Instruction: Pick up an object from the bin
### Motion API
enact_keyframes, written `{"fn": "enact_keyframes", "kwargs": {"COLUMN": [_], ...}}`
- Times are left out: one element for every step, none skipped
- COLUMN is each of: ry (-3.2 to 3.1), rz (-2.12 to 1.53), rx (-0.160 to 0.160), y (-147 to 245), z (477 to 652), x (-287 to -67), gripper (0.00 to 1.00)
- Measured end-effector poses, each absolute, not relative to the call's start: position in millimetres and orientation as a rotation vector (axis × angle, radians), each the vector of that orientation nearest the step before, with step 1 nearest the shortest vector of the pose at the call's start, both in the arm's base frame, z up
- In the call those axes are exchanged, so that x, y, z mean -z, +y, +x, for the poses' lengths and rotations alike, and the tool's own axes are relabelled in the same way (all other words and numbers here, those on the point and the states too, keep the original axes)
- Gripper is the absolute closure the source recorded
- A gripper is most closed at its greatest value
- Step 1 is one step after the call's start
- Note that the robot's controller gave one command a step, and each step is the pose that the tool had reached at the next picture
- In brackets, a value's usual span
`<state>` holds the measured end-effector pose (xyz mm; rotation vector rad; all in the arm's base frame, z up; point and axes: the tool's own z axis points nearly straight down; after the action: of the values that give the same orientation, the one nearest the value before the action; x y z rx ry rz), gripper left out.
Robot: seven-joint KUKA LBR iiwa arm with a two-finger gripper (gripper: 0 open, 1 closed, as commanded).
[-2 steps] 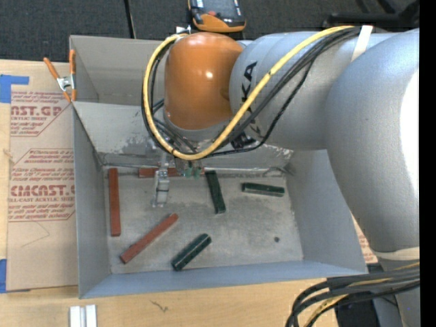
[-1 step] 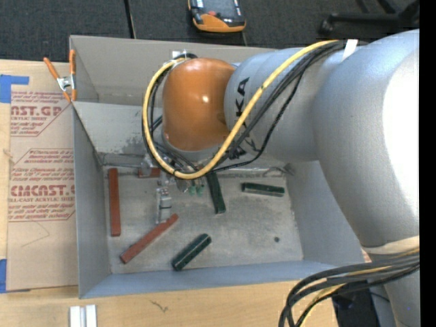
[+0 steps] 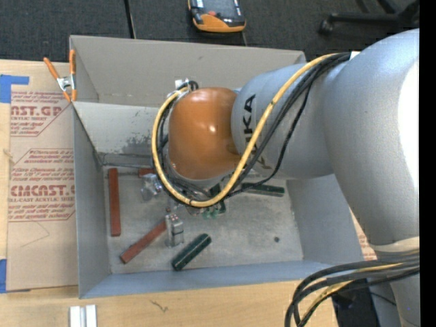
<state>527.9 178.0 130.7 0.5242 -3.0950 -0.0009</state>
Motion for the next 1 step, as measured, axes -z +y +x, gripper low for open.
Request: {"fn": "enact_keyframes", "kwargs": {"ry": [-3.045], "rz": [0.782], "rx": [0.001], "y": [176.0], "z": [532.3], "x": [-121.2], "gripper": [0.00]}}
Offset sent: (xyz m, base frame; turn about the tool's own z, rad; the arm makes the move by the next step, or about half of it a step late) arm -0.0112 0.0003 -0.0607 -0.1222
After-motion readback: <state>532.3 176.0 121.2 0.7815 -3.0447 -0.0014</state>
